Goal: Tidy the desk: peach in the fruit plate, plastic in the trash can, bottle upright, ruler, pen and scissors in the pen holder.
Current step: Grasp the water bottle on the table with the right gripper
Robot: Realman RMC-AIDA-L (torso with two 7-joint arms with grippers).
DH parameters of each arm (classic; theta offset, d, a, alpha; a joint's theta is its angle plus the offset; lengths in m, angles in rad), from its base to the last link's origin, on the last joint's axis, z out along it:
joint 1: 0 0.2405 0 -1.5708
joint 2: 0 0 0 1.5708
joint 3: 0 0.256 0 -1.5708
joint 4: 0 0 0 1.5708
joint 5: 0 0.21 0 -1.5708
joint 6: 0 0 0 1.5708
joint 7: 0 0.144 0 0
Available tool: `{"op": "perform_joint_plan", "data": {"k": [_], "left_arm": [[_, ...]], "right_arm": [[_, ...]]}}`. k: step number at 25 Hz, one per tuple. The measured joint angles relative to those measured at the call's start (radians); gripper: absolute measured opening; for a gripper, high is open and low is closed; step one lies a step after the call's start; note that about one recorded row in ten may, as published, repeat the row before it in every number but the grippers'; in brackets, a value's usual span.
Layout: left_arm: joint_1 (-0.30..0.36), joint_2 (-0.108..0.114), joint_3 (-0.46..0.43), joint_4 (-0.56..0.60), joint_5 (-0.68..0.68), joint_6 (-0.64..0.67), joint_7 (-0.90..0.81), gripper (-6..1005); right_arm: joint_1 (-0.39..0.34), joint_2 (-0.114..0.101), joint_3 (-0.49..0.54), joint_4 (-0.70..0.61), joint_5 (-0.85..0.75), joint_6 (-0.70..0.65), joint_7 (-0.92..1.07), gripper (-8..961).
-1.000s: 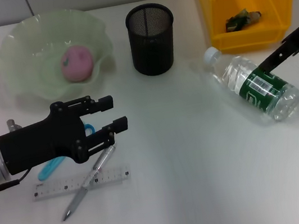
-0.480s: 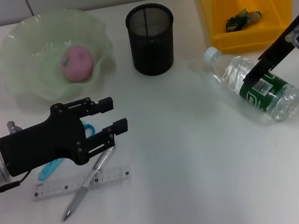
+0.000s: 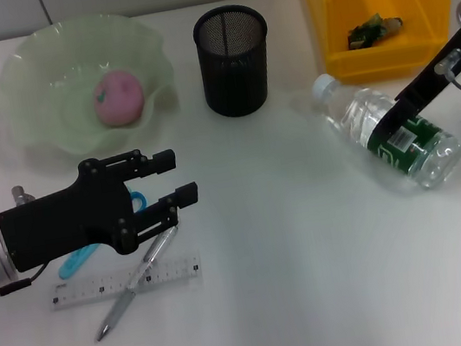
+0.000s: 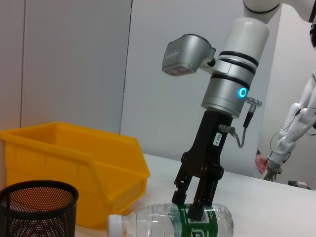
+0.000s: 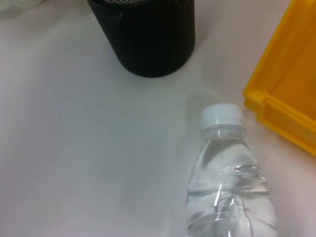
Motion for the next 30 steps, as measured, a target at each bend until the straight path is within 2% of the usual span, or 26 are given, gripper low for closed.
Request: {"op": "perform_joint_plan", "data": {"k": [19,30], "left_arm": [[0.001,0.000,0.000,0.000,0.000,0.000,0.002,518],[-0.004,0.000,-0.001,-0.026,0.000,0.000,0.012,519]], "right_arm": [[0.029,0.000,-0.005,0.135,-0.002,0.102,-0.007,748],[0.030,0.002,-0.054,0.173,0.004,0.143,-0.002,751]]}}
